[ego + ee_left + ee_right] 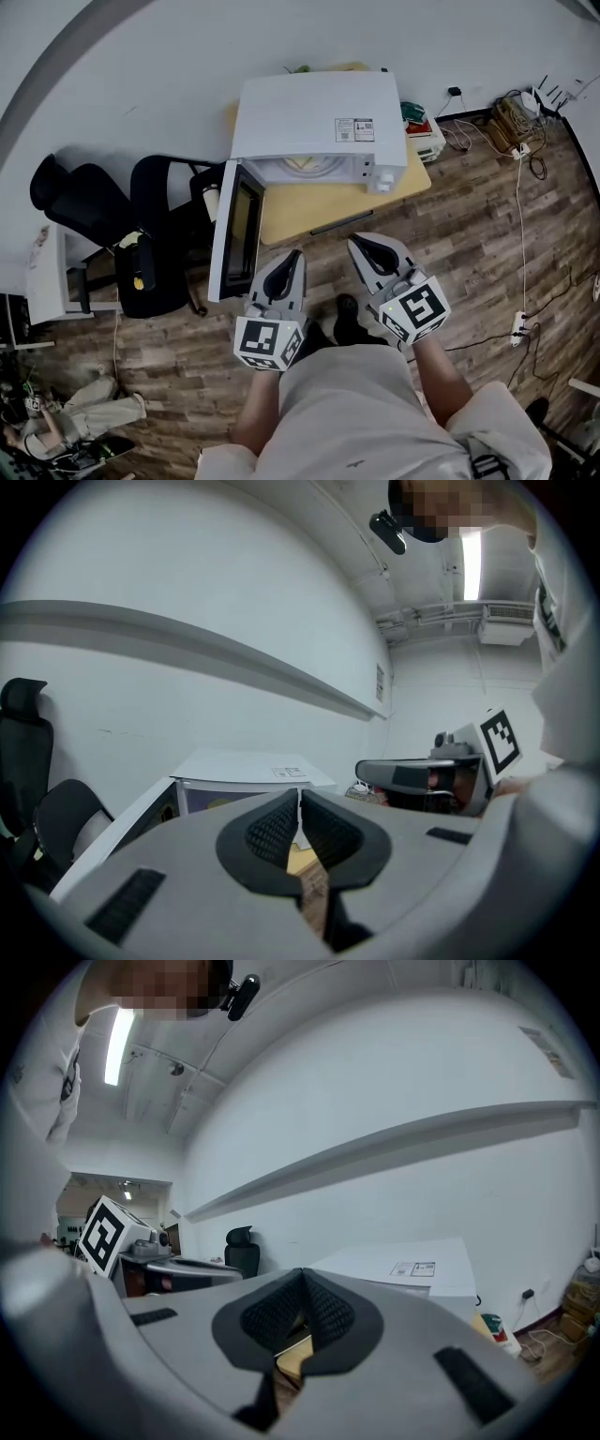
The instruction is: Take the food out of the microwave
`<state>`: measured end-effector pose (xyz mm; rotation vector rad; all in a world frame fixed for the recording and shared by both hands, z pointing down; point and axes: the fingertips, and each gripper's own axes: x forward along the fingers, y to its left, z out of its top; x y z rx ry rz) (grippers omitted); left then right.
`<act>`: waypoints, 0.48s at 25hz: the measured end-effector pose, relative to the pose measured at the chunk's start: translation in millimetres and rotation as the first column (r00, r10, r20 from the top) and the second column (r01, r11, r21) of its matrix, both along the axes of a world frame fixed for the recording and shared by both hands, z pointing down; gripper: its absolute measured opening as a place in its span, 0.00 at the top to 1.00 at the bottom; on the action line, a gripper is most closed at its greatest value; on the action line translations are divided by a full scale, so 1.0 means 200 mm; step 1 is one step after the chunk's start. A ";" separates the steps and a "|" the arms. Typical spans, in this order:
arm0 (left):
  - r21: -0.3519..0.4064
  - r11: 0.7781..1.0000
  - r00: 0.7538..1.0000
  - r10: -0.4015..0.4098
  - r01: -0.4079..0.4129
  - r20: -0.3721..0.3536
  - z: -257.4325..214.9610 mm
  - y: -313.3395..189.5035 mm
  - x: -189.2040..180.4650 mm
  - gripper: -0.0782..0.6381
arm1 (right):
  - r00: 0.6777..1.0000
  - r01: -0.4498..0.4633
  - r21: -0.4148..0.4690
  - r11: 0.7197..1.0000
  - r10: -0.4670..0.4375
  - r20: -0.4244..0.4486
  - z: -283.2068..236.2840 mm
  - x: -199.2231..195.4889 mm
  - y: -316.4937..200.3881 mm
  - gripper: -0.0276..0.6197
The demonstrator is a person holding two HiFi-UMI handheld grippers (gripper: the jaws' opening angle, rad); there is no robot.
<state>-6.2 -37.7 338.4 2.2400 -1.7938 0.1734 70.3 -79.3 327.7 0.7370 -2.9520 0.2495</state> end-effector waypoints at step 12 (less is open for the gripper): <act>-0.019 0.999 0.999 -0.035 0.035 -0.019 0.08 -0.16 -0.06 0.88 | 0.995 0.035 -0.006 0.999 -0.035 -0.088 0.14 -0.13 -0.14 0.96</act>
